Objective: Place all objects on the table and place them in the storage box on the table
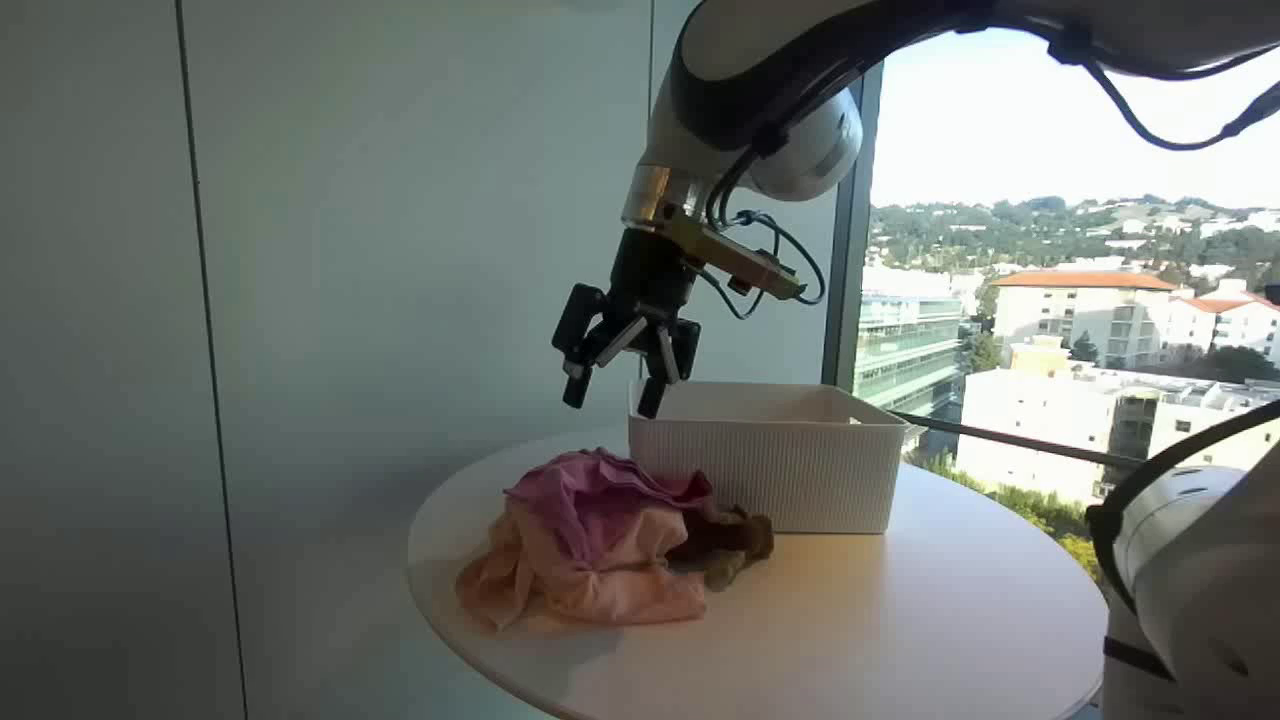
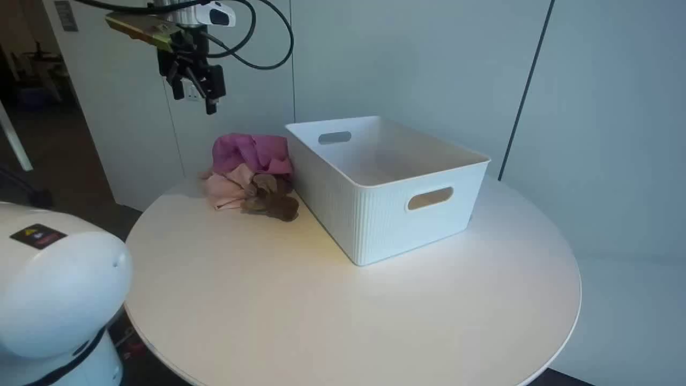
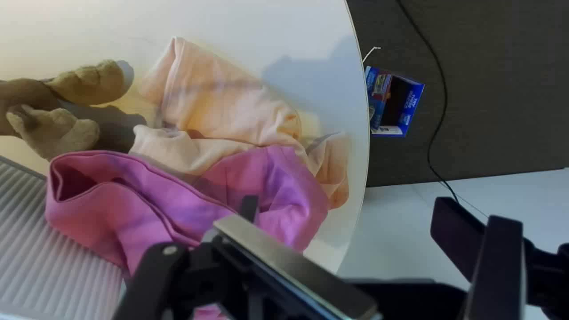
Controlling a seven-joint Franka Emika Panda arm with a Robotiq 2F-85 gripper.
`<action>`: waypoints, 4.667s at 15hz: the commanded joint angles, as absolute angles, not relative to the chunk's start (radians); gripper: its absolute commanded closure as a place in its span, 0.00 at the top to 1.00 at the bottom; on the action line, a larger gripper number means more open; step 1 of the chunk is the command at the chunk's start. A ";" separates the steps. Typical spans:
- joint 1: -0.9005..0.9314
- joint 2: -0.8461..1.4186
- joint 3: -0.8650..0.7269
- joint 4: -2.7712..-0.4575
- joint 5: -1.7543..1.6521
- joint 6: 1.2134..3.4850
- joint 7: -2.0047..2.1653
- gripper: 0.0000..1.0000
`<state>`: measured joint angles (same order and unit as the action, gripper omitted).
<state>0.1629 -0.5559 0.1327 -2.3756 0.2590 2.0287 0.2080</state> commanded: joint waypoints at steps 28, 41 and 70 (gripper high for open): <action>0.040 0.072 0.068 -2.051 0.204 1.945 0.075 0.75; 0.072 -0.103 0.087 -2.091 0.220 1.978 0.083 0.11; -0.157 -0.054 0.029 -1.955 -0.292 2.044 0.688 0.44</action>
